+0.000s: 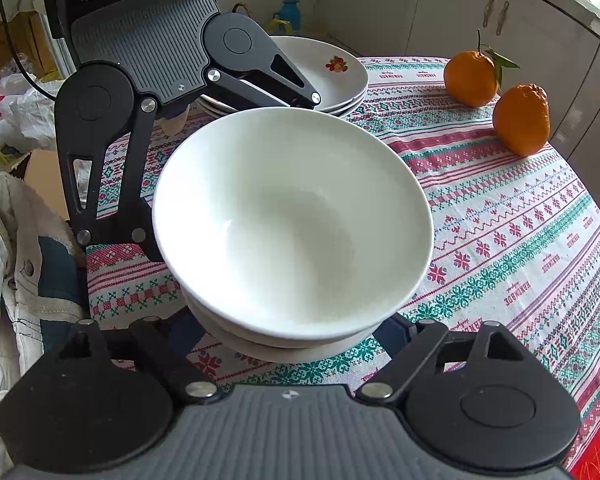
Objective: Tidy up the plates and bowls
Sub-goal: 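Carry the bowl stack with both tools and lower it onto the plate stack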
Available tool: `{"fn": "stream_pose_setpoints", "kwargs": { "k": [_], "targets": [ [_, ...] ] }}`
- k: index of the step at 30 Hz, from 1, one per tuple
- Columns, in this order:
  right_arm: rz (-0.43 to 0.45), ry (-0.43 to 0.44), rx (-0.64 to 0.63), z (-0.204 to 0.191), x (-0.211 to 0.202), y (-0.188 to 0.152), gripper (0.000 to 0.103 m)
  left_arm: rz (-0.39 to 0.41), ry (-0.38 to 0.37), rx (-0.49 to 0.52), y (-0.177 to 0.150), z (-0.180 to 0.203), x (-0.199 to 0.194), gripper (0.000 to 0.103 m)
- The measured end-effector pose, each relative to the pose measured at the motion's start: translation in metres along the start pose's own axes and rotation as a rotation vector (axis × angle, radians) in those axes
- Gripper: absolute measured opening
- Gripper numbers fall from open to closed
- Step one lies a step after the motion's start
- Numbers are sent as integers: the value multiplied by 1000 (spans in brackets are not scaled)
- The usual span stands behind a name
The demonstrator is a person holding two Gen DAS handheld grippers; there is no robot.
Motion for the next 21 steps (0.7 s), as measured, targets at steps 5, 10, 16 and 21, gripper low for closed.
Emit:
{"fn": "stream_pose_setpoints", "kwargs": {
  "k": [5,10,16,21],
  "targets": [
    [-1,-20,-15,-2,-7,9,90,22,23,1,2,-3,-13,84],
    [12,-33,-45,-9,-14,28,90,46,67,-2,-1,-9,-36,84],
    [42,-34,-121,-21,-13,68,90,48,151,-26,-15,-26,-73,84],
    [74,-17,-201,-30,3,112,90,25,243,-62,-38,-49,-103,84]
  ]
}}
Point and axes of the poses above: each gripper's, at about its wrist camera, not at the fingertips, and x roughly the way its jaws point, z to its right, y to its top, the point moved 10 cm from there along x, roughly the way its jaws point, and after that the axes turned 9 degrees about x, right-handed, at the moved point
